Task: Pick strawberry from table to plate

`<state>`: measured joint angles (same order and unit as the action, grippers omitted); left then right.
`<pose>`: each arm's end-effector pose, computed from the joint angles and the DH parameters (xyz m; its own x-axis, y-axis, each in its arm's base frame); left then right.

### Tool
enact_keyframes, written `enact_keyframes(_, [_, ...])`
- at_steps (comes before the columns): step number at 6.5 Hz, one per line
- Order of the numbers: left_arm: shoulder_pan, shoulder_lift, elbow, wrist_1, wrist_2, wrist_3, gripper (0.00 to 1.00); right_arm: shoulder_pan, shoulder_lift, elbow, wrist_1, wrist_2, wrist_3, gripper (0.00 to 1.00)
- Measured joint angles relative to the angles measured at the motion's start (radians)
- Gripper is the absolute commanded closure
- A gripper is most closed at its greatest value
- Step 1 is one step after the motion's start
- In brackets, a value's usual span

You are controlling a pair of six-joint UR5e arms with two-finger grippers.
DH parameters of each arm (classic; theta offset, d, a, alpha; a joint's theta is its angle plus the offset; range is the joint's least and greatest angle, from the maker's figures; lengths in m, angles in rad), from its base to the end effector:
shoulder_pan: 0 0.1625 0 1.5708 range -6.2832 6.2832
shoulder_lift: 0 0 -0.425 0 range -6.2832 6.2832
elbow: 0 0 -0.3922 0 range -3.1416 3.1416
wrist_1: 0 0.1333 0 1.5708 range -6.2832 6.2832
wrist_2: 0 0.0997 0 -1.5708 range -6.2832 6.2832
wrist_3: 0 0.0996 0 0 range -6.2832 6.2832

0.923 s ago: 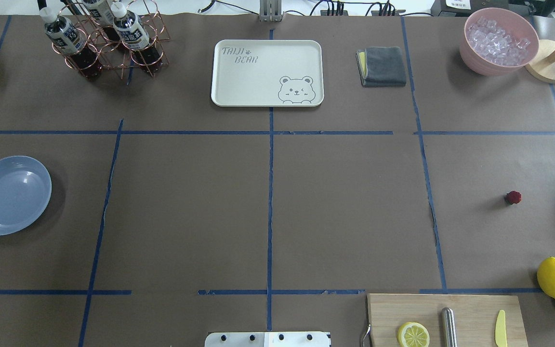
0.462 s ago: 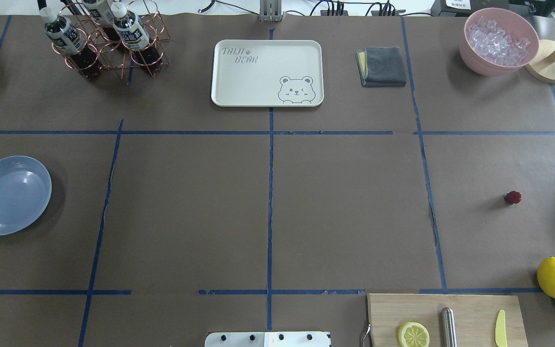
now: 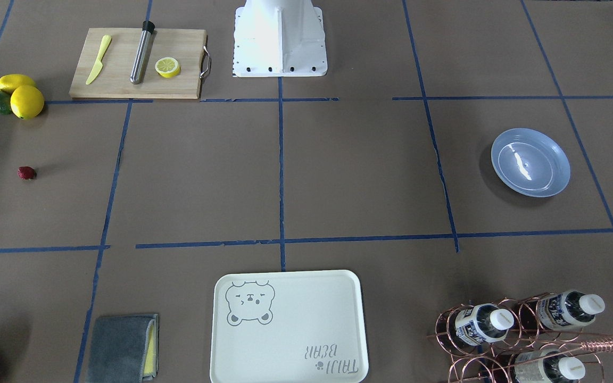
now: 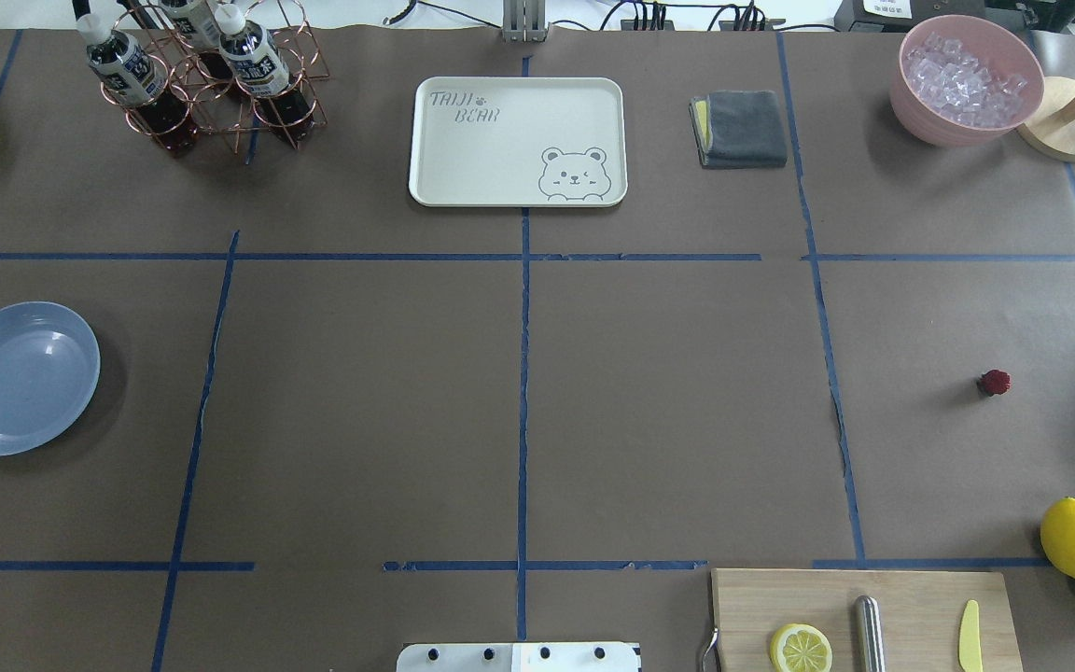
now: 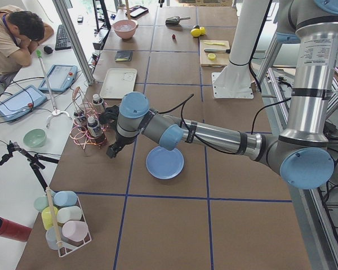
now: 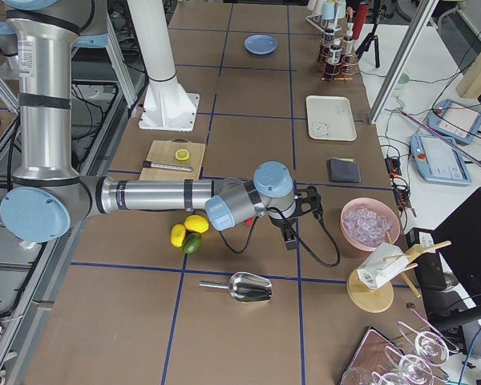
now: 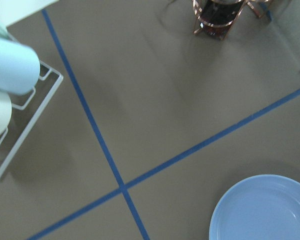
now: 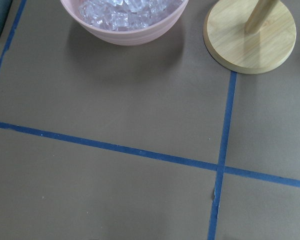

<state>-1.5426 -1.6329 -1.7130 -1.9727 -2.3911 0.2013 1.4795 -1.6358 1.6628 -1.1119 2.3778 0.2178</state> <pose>-0.0455 -0.5325 0.5061 0.6518 0.5912 -0.4750 -0.1567 0.7178 0.6784 0.0169 -0.4884 0.5904 0.6599 -0.1992 0.7244 -0.0635 0.9460 0.3180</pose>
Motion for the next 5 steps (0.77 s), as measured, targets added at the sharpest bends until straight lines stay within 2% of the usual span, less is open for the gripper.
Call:
enact_keyframes(2, [0.017, 0.036, 0.012, -0.121, 0.0, -0.014, 0.0, 0.0, -0.022, -0.006, 0.026, 0.007, 0.018, 0.0])
enact_keyframes(3, [0.059, 0.093, 0.021, -0.191, 0.003, -0.088, 0.13, 0.0, -0.028, 0.004, 0.033, 0.006, 0.031, 0.0])
enact_keyframes(4, [0.105, 0.153, 0.049, -0.284, 0.013, -0.204, 0.35, -0.001, -0.032, 0.008, 0.039, 0.002, 0.041, 0.0])
enact_keyframes(5, [0.14, 0.201, 0.103, -0.427, 0.032, -0.346, 0.41, -0.001, -0.039, 0.008, 0.045, 0.0, 0.043, 0.0])
